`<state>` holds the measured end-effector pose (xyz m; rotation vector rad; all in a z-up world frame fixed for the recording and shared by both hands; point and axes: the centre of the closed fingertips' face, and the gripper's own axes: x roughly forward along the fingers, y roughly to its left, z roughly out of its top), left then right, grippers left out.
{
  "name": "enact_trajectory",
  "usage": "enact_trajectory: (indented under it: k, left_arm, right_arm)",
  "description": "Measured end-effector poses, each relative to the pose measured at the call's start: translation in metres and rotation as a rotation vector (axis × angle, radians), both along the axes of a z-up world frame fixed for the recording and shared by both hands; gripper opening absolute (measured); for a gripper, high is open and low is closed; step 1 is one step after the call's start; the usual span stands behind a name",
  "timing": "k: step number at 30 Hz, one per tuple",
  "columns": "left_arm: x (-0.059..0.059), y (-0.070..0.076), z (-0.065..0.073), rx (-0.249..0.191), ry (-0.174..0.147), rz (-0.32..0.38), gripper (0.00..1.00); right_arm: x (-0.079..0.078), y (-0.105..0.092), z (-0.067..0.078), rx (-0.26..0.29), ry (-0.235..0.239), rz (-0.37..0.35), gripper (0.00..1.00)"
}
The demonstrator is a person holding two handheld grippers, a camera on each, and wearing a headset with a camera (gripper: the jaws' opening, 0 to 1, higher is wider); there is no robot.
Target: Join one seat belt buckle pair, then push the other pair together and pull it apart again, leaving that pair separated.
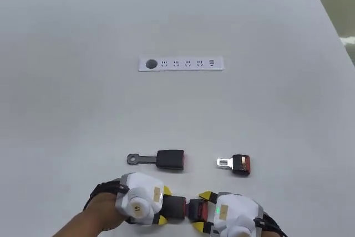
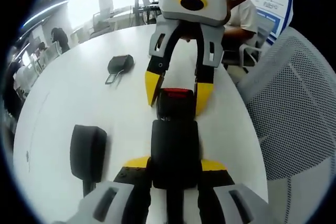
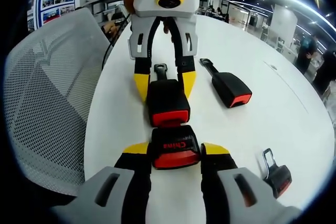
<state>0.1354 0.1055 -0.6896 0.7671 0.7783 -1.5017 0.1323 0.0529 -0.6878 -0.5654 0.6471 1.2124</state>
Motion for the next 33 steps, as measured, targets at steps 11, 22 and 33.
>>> enact_trajectory:
  k: [11,22,33]
  left_arm:
    - [0.0,-0.003,0.0,0.047,-0.018,0.02,0.42]
    - [0.009,-0.015,0.034,-0.069,0.006,0.142,0.72]
    - [0.052,-0.015,0.065,-0.136,-0.048,0.209,0.75]
  right_arm:
    - [0.0,0.0,0.005,0.009,0.02,-0.024,0.48]
    - [0.017,-0.008,0.033,0.089,0.0,-0.095,0.63]
    - [0.05,-0.027,0.059,0.143,-0.028,-0.138,0.66]
